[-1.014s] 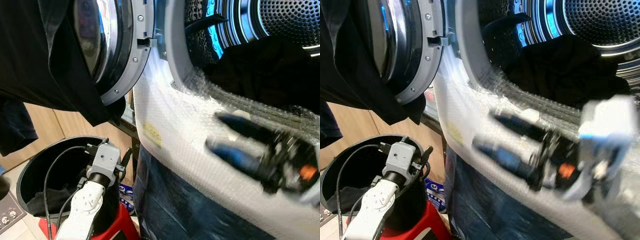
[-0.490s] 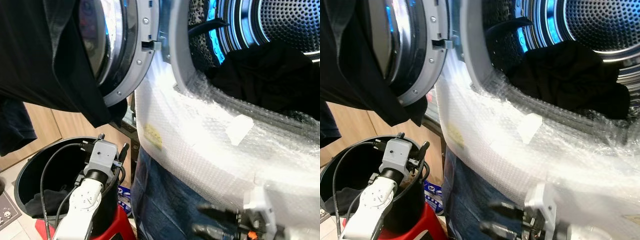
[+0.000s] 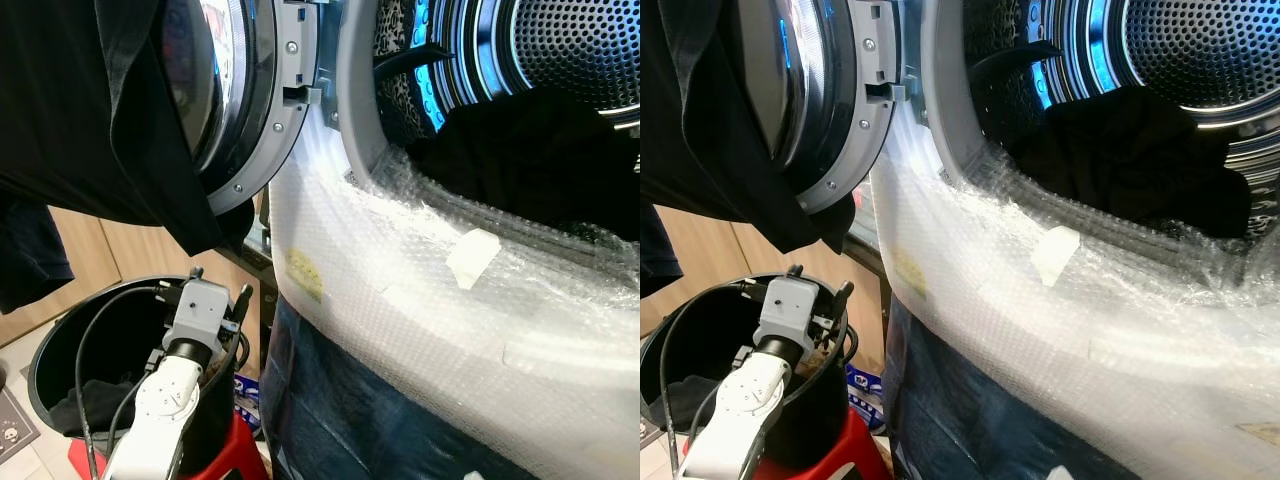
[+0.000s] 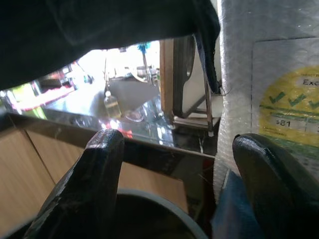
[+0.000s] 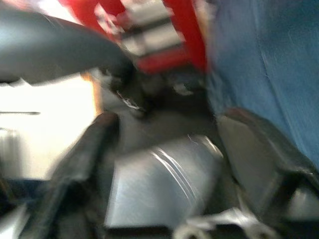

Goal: Clothes washing

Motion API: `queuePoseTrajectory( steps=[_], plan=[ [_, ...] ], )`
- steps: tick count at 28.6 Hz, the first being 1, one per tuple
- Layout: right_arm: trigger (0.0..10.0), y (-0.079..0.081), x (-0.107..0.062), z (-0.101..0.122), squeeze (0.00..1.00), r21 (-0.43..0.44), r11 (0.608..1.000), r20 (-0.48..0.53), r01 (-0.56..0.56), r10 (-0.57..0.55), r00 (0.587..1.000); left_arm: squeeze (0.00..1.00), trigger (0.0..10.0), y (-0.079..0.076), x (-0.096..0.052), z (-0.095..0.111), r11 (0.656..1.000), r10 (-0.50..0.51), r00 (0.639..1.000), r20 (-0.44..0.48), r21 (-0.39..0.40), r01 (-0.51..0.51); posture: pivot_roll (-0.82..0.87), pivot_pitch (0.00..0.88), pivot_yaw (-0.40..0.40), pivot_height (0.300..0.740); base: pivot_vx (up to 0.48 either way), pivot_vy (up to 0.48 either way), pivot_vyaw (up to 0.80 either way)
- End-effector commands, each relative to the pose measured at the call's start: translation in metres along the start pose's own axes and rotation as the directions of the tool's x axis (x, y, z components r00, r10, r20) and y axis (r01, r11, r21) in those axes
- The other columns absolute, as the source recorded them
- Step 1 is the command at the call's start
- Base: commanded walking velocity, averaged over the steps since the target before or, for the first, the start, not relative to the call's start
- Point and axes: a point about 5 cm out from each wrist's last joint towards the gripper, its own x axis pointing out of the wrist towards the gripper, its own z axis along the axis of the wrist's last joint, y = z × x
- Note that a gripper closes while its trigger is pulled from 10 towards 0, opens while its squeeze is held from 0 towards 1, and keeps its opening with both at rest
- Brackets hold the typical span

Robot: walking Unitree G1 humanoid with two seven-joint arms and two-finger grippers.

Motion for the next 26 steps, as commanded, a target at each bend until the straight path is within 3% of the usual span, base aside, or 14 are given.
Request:
queuePoseTrajectory(
  steps=[1, 3, 8, 12, 13, 14, 16, 19, 21, 22, 23, 24, 26],
  plan=[
    [10.0, -0.009, 0.003, -0.008, 1.00, 0.007, 0.997, -0.021, 0.077, -0.076, 0.997, 0.00, 10.0, 0.003, 0.003, 0.003, 0.999, 0.021, 1.000, -0.002, -0.038, -0.021, 0.07, 0.000, -0.071, 0.740, 0.000, 0.000, 0.00],
    [10.0, -0.014, 0.019, -0.019, 1.00, 0.095, 0.978, -0.035, 0.186, -0.183, 0.982, 0.00, 10.0, 0.006, 0.005, 0.006, 0.999, 0.029, 1.000, 0.008, -0.027, -0.029, 0.06, 0.000, -0.068, 0.740, 0.000, 0.000, 0.00],
    [10.0, -0.021, 0.029, -0.037, 1.00, 0.170, 0.931, -0.126, 0.322, -0.304, 0.944, 0.00, 10.0, 0.005, 0.004, 0.002, 0.999, 0.024, 1.000, -0.006, -0.022, -0.025, 0.06, 0.000, -0.064, 0.740, 0.000, 0.000, 0.00],
    [10.0, -0.023, 0.028, -0.056, 1.00, 0.142, 0.902, -0.238, 0.407, -0.368, 0.899, 0.00, 10.0, 0.006, 0.002, 0.001, 0.999, 0.032, 0.999, -0.023, -0.037, -0.033, 0.07, 0.000, -0.062, 0.740, 0.000, 0.000, 0.00],
    [10.0, -0.024, 0.027, -0.063, 0.77, 0.115, 0.889, -0.284, 0.443, -0.398, 0.872, 0.00, 10.0, 0.007, 0.001, -0.001, 0.998, 0.041, 0.999, -0.036, -0.055, -0.043, 0.07, 0.000, -0.059, 0.740, 0.000, 0.000, 0.00],
    [10.0, -0.026, 0.024, -0.072, 0.00, 0.114, 0.850, -0.335, 0.514, -0.455, 0.825, 0.00, 10.0, 0.010, -0.002, -0.004, 0.995, 0.058, 0.997, -0.057, -0.083, -0.063, 0.06, 0.000, -0.056, 0.740, 0.000, 0.000, 0.00],
    [10.0, -0.027, 0.023, -0.076, 0.00, 0.142, 0.806, -0.370, 0.574, -0.495, 0.786, 0.00, 10.0, 0.012, -0.004, -0.008, 0.991, 0.072, 0.994, -0.079, -0.103, -0.080, 0.06, 0.000, -0.055, 0.740, 0.000, 0.000, 0.00],
    [10.0, -0.025, 0.027, -0.076, 0.00, 0.139, 0.802, -0.376, 0.580, -0.500, 0.781, 0.00, 10.0, 0.015, -0.005, -0.010, 0.988, 0.096, 0.991, -0.095, -0.113, -0.107, 0.07, 0.000, -0.054, 0.740, 0.000, 0.000, 0.00],
    [10.0, -0.026, 0.028, -0.077, 0.00, 0.194, 0.753, -0.384, 0.629, -0.532, 0.755, 0.00, 10.0, 0.022, -0.009, -0.015, 0.971, 0.163, 0.976, -0.143, -0.155, -0.184, 0.07, 0.000, -0.054, 0.740, 0.000, 0.000, 0.00],
    [10.0, -0.026, 0.028, -0.077, 0.00, 0.194, 0.753, -0.384, 0.629, -0.532, 0.755, 0.00, 10.0, 0.022, -0.009, -0.015, 0.971, 0.163, 0.976, -0.143, -0.155, -0.184, 0.07, 0.000, -0.054, 0.740, 0.000, 0.000, 0.00],
    [10.0, -0.028, 0.026, -0.077, 0.00, 0.216, 0.709, -0.398, 0.671, -0.564, 0.724, 0.00, 10.0, 0.026, -0.010, -0.018, 0.940, 0.208, 0.962, -0.179, -0.235, -0.247, 0.08, 0.000, -0.058, 0.740, 0.000, 0.000, 0.00],
    [10.0, -0.031, 0.024, -0.077, 1.00, 0.238, 0.671, -0.406, 0.702, -0.588, 0.699, 0.00, 10.0, 0.029, -0.010, -0.019, 0.925, 0.235, 0.953, -0.193, -0.258, -0.280, 0.08, 0.000, -0.058, 0.740, 0.000, 0.000, 0.00],
    [10.0, -0.033, 0.022, -0.078, 1.00, 0.274, 0.618, -0.425, 0.737, -0.610, 0.669, 0.00, 10.0, 0.034, -0.010, -0.018, 0.918, 0.255, 0.944, -0.207, -0.255, -0.304, 0.09, 0.000, -0.058, 0.740, 0.000, 0.000, 0.00]
  ],
)
